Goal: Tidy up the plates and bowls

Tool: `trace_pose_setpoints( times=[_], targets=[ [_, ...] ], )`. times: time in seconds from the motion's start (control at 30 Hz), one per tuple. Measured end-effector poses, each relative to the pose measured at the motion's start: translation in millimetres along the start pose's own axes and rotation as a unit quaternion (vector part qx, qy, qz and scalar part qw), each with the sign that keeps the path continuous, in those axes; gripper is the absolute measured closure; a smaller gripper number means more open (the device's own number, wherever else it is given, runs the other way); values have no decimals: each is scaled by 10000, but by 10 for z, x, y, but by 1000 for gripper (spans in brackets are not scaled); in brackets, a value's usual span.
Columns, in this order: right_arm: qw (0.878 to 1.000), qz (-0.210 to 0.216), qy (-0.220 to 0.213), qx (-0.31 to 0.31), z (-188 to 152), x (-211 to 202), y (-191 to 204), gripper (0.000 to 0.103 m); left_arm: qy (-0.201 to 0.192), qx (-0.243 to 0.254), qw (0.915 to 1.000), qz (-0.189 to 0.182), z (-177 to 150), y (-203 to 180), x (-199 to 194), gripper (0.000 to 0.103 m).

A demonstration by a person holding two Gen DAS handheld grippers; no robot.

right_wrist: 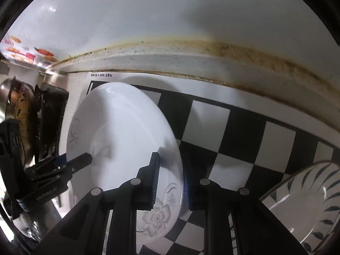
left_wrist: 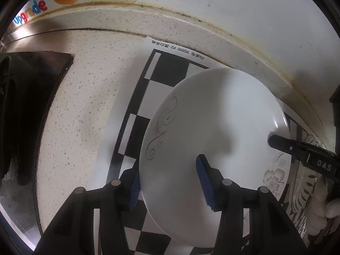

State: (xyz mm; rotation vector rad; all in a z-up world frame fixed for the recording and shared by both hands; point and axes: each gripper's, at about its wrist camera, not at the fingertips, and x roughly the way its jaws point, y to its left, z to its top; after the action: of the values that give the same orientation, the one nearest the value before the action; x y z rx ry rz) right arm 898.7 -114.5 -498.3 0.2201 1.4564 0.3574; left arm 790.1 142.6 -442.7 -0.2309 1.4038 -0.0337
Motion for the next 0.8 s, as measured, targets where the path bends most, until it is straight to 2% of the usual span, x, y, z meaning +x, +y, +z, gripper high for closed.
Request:
trace_pose_setpoints(
  times=[0.2,0.43,0.7,0.8],
  targets=[
    [9999,70,-54,57,-109,-72,-8,81,-131,131,9998,-27,-172,-55,-176,60],
    [9995,174,-260,71,-283,-358,77,82,-328,212,9992,-126,-297,-80,-509,60],
    [9979,286,-556,156,-760,-952,32,82,-535,457,9973,-218,-444,-343,-969,60],
    [9973,331,-629,185,-1013,-1164,-57,82,-596,537,9964,-270,-631,-476,-1141,60]
  ],
)
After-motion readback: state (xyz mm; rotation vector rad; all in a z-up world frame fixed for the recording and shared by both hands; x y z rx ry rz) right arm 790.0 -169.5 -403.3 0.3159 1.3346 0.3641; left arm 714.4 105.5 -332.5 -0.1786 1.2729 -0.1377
